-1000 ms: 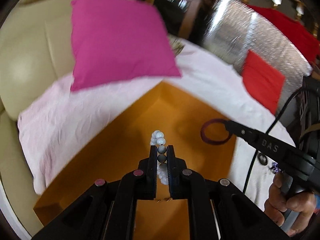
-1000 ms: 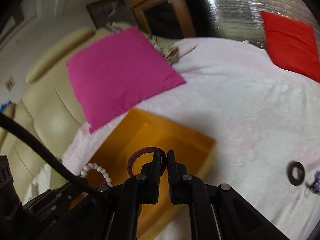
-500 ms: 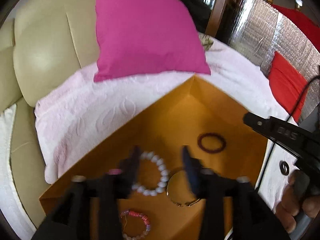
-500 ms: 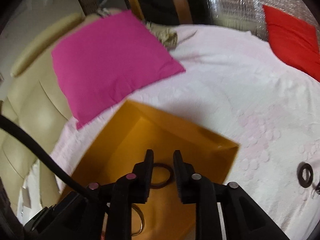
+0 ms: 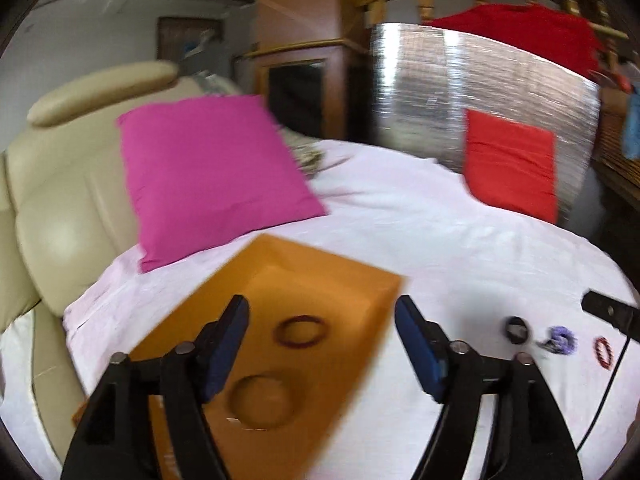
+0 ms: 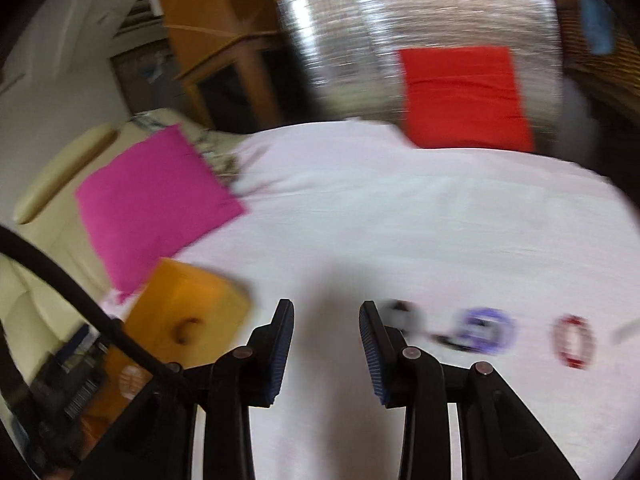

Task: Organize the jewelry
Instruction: 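Move both tools back over the remaining bracelets on the table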

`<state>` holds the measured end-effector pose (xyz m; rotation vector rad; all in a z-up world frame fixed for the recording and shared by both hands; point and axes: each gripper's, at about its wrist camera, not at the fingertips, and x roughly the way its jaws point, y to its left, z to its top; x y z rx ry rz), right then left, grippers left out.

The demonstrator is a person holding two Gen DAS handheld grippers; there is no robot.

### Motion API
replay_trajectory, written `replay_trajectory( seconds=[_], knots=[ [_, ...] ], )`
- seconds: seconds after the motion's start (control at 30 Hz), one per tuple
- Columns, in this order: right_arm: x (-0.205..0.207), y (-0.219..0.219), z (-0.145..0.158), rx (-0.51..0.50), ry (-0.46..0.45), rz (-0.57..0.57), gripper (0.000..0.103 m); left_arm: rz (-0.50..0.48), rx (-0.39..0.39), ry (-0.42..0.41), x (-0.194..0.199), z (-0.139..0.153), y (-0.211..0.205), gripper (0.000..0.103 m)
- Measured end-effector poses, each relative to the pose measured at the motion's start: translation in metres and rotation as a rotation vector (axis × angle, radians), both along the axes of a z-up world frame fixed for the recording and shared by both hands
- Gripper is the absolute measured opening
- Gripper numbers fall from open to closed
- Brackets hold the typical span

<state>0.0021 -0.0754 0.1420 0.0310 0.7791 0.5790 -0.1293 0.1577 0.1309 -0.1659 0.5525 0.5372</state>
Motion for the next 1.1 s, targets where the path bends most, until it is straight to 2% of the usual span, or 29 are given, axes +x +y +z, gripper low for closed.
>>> replay_trajectory(
  seconds=[0.13, 0.27, 0.53, 0.63, 1.1],
  knots=[
    [-0.002, -0.073, -0.009, -0.017, 0.028, -0.114, 0.047, -0.102, 0.012, -0.001, 0.017, -0.001, -0.042, 0.08],
    [-0.002, -0.129, -0.023, 0.004, 0.05, -0.203, 0.047, -0.171, 0.033, 0.023, 0.033, -0.005, -0.08, 0.08],
    [0.014, -0.193, -0.061, 0.056, 0.13, -0.299, 0.047, -0.239, 0.034, 0.069, 0.065, -0.018, -0.126, 0.08],
    [0.026, -0.204, -0.07, 0.085, 0.179, -0.323, 0.047, -0.253, 0.047, 0.09, 0.072, -0.025, -0.137, 0.08],
    [0.043, -0.208, -0.081, 0.085, 0.209, -0.326, 0.047, -0.271, 0.071, 0.154, 0.09, -0.043, -0.148, 0.08]
  ],
)
